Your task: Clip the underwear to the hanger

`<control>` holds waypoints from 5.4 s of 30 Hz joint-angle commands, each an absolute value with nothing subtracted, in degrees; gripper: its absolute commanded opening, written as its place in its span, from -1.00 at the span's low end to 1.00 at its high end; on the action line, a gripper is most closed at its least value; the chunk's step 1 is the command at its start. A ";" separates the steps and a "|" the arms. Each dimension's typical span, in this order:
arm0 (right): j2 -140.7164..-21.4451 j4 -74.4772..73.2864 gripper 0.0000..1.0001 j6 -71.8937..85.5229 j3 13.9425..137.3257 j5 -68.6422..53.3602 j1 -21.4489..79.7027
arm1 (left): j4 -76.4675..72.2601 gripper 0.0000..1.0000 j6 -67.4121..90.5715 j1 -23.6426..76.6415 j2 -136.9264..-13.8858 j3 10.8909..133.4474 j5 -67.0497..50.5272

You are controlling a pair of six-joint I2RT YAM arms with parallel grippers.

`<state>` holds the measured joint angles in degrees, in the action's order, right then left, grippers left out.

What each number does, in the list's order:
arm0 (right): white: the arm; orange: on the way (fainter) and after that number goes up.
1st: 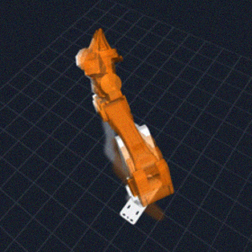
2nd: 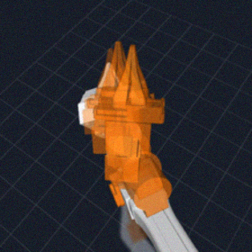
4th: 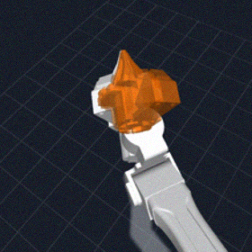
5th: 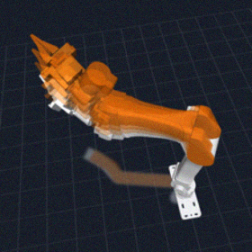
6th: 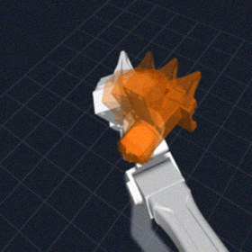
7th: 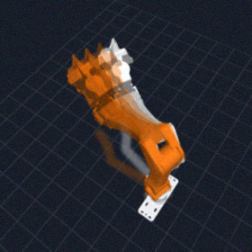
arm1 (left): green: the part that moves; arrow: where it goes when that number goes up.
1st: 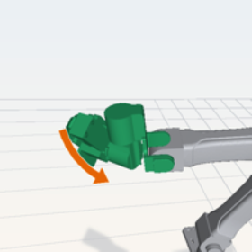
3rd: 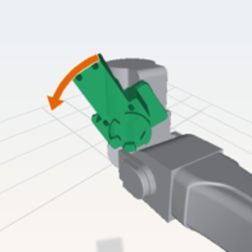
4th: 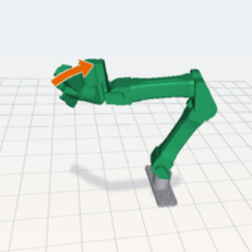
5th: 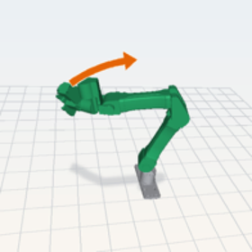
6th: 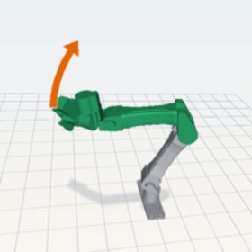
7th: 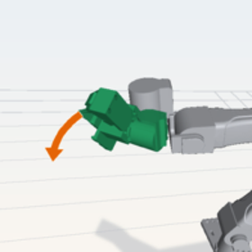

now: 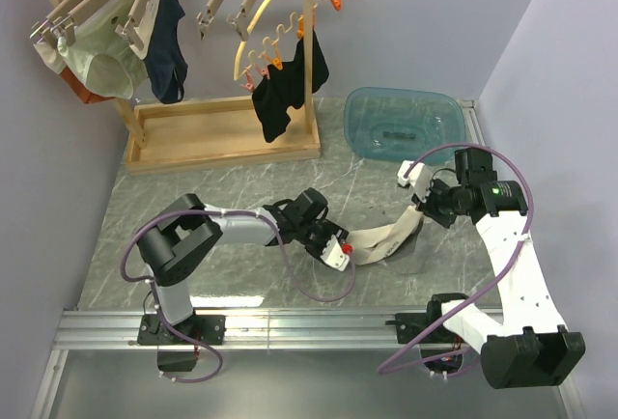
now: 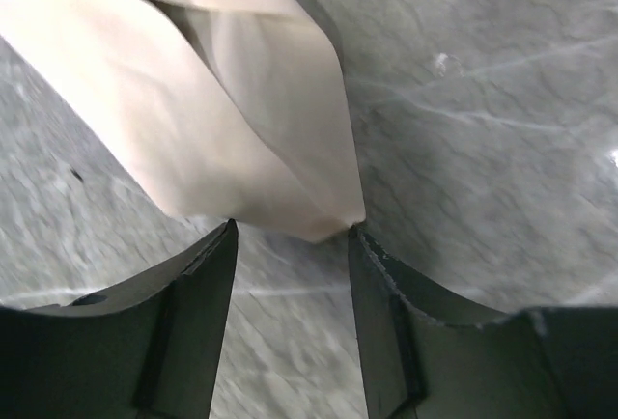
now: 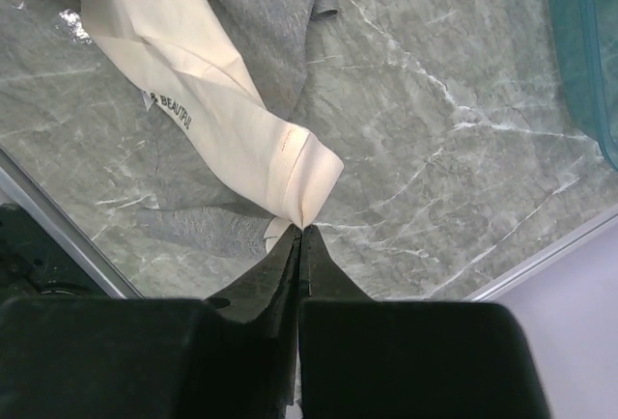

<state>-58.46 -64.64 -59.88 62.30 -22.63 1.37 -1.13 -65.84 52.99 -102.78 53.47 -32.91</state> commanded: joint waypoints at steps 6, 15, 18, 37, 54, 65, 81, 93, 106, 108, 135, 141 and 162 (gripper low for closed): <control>-57.83 -62.93 -1.00 -59.94 62.32 -24.26 0.35 | -3.69 -0.22 -68.30 55.72 -105.12 55.81 -33.22; -58.62 -62.23 -1.00 -58.62 64.42 -26.10 -3.51 | 1.83 -0.99 -51.74 50.91 -99.16 58.18 -34.97; -58.89 -60.74 -1.00 -57.31 65.65 -28.12 -6.06 | 7.81 -0.99 -39.52 43.90 -95.29 62.57 -38.21; -61.11 -59.93 -1.00 -50.51 73.93 -48.41 -8.17 | 22.58 -0.99 -11.61 26.72 -71.21 67.86 -41.57; -58.51 -59.08 -1.00 -46.59 63.37 -45.55 -0.80 | 33.42 -0.99 -5.90 26.89 -65.09 64.42 -47.56; -89.12 -38.41 0.10 -27.34 72.59 -29.37 0.26 | 28.20 -0.36 10.35 19.63 -100.62 83.30 -24.18; -89.90 -55.38 -0.04 -24.19 64.51 -26.54 2.02 | 25.06 0.16 13.00 20.91 -89.39 59.87 -28.04; -98.96 -51.24 0.19 -18.81 63.64 -27.78 3.87 | 23.99 0.28 16.52 24.78 -95.53 58.01 -26.90; -101.68 -51.67 0.22 -18.89 60.91 -25.58 3.87 | 21.53 0.19 19.25 27.42 -97.81 51.68 -19.25; -103.18 -53.51 0.22 -20.03 61.08 -26.01 3.96 | 21.36 0.16 19.34 27.86 -98.52 51.85 -19.16; -97.64 -62.07 -1.00 -24.17 75.42 -38.76 -5.80 | 29.02 -0.99 13.02 20.21 -90.70 65.93 -34.19; -101.95 -57.92 -1.00 -23.73 73.21 -35.07 -6.33 | 24.27 -0.29 -1.36 35.39 -89.56 68.38 -25.68; -103.27 -59.76 -1.00 -22.50 78.49 -36.56 -10.55 | 8.96 0.16 -20.74 55.02 -116.27 77.96 -14.86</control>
